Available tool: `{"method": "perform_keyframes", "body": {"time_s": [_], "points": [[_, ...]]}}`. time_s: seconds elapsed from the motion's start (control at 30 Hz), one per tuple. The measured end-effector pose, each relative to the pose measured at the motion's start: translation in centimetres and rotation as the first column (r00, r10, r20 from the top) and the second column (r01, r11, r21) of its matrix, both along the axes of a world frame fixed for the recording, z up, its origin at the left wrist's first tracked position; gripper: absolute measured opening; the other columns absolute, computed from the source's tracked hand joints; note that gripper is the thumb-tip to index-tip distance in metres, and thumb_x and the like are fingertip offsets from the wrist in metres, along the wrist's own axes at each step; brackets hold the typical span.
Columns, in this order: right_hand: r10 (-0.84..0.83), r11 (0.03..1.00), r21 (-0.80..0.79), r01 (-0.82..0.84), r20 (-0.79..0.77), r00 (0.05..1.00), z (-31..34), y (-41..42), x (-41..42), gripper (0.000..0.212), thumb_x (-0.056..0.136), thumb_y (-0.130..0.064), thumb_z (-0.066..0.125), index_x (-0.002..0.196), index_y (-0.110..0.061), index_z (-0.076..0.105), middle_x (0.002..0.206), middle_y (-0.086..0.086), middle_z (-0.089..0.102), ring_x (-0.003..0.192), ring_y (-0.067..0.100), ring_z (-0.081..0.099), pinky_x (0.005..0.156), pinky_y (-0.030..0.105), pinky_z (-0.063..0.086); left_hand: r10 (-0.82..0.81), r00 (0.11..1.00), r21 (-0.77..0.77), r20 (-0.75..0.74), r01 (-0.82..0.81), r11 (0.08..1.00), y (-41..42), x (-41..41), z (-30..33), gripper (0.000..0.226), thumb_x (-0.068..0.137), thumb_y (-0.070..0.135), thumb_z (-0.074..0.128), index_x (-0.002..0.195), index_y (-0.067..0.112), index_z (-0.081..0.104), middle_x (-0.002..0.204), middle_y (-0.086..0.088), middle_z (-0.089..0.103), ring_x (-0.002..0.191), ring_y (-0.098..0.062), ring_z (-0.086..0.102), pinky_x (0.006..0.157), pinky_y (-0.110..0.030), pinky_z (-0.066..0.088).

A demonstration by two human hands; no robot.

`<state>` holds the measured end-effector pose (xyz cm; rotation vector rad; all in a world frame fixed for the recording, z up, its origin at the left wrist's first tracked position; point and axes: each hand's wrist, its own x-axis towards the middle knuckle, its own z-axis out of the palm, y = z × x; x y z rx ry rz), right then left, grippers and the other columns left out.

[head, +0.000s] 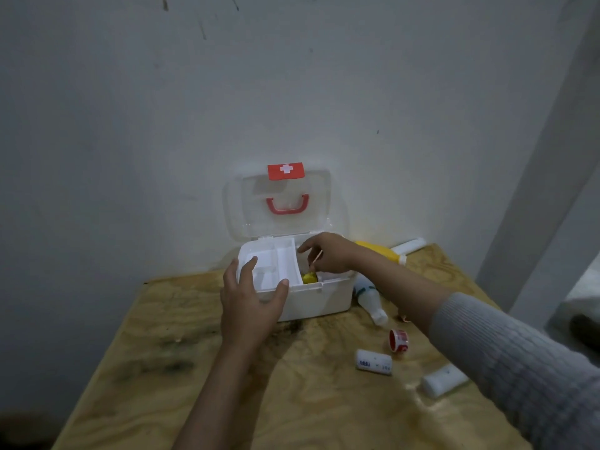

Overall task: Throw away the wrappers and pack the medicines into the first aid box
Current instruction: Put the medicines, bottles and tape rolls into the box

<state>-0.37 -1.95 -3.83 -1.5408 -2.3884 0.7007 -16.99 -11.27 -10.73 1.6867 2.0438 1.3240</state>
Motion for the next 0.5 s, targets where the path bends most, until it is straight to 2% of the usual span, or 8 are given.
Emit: {"method": "perform_keyframes", "body": {"time_s": [0.17,0.23,0.3,0.37,0.43,0.5], "points": [[-0.055,0.998,-0.016,0.054,-0.119,0.991,1.6,-0.1,1.4,0.05,0.078,0.003,0.064,0.125,-0.011,0.054,0.111,0.012,0.067,0.096,0.022,0.065,0.091,0.035,0.052,0.013,1.0,-0.012,0.002,-0.013,1.0,0.1,0.0,-0.1,0.071,0.074,0.058,0.063,0.135,0.032,0.037,0.151,0.001,0.025,0.132,-0.024,0.033,0.094,-0.045,0.045],[-0.068,0.997,0.035,0.074,-0.136,0.988,2.3,-0.6,2.5,0.047,0.078,0.007,0.06,0.121,-0.012,0.057,0.109,0.009,0.067,0.093,0.018,0.066,0.081,0.028,0.055,0.011,1.0,-0.016,0.003,-0.011,1.0,0.1,0.0,-0.1,0.07,0.075,0.058,0.062,0.135,0.032,0.037,0.151,0.001,0.024,0.132,-0.025,0.033,0.093,-0.046,0.045],[-0.082,0.987,0.123,0.102,-0.153,0.985,3.1,-1.6,4.1,0.041,0.078,0.006,0.06,0.115,-0.012,0.061,0.102,0.006,0.068,0.083,0.01,0.065,0.07,0.017,0.05,0.003,1.0,-0.018,0.01,-0.003,1.0,0.2,-0.1,-0.2,0.07,0.075,0.058,0.062,0.135,0.032,0.037,0.151,0.001,0.024,0.132,-0.026,0.033,0.094,-0.047,0.044],[-0.107,0.968,0.208,0.141,-0.168,0.98,3.7,-3.0,5.7,0.031,0.077,-0.002,0.065,0.106,-0.012,0.066,0.091,0.004,0.07,0.076,0.009,0.063,0.069,0.017,0.049,-0.004,1.0,-0.014,0.016,0.004,1.0,0.2,-0.2,-0.2,0.069,0.075,0.058,0.062,0.135,0.032,0.038,0.151,0.001,0.024,0.132,-0.027,0.032,0.095,-0.047,0.044],[-0.147,0.953,0.235,0.191,-0.192,0.97,3.7,-4.5,7.4,0.023,0.075,-0.007,0.068,0.097,-0.014,0.069,0.081,0.002,0.07,0.07,0.007,0.062,0.065,0.014,0.048,-0.005,1.0,-0.012,0.02,0.005,1.0,0.2,-0.2,-0.3,0.069,0.075,0.058,0.062,0.134,0.033,0.038,0.151,0.0,0.024,0.133,-0.028,0.032,0.095,-0.048,0.043],[-0.198,0.945,0.227,0.237,-0.18,0.964,3.1,-6.0,8.7,0.017,0.075,-0.013,0.071,0.092,-0.014,0.07,0.073,-0.002,0.067,0.063,0.002,0.059,0.053,0.006,0.041,-0.011,1.0,-0.012,0.025,0.011,1.0,0.3,-0.2,-0.4,0.069,0.075,0.058,0.062,0.134,0.032,0.038,0.151,-0.001,0.024,0.133,-0.028,0.032,0.096,-0.049,0.043]]}}
